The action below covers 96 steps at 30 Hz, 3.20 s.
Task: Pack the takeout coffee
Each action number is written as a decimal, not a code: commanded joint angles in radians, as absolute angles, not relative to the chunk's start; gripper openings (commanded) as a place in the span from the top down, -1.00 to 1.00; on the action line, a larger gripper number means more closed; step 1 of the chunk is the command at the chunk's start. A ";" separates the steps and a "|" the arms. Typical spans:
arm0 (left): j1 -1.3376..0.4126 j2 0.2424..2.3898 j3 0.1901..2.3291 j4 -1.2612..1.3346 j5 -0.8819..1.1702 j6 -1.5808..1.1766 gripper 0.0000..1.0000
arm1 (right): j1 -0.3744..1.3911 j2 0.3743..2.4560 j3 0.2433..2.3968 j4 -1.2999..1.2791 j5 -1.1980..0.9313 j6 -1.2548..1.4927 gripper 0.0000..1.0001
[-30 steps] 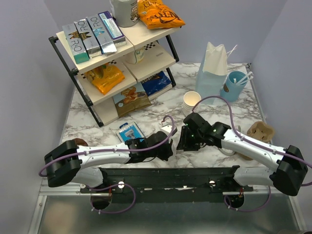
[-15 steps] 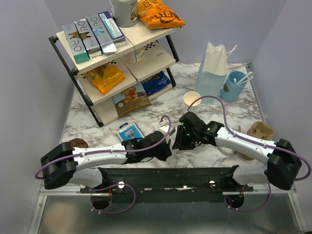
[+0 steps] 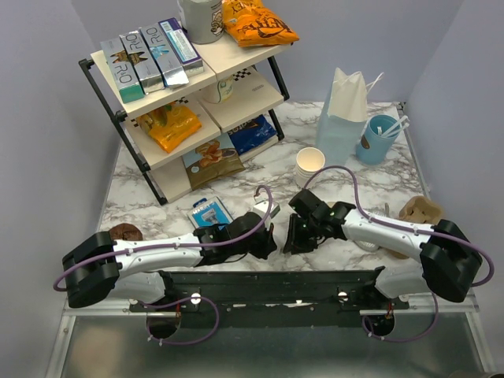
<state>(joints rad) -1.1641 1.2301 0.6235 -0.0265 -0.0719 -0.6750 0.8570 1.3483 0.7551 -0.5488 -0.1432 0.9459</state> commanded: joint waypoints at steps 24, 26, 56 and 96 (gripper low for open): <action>-1.161 1.106 0.439 0.176 -0.002 -0.643 1.00 | 0.862 1.379 0.854 -0.442 -0.276 0.943 0.06; -1.161 1.108 0.436 0.181 0.000 -0.643 1.00 | 0.865 1.413 0.871 -0.440 -0.290 0.933 0.09; -1.170 1.089 0.419 0.201 0.000 -0.623 1.00 | 0.896 1.557 0.980 -0.635 -0.268 0.882 0.52; -1.071 0.948 0.420 -0.212 -0.071 -0.894 0.18 | 0.905 1.580 0.934 -0.528 -0.245 0.902 0.90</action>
<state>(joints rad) -1.0771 0.9340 0.4332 -0.2195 -0.1226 -0.8650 0.8951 1.6035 0.9562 -0.5701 -0.2562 0.9150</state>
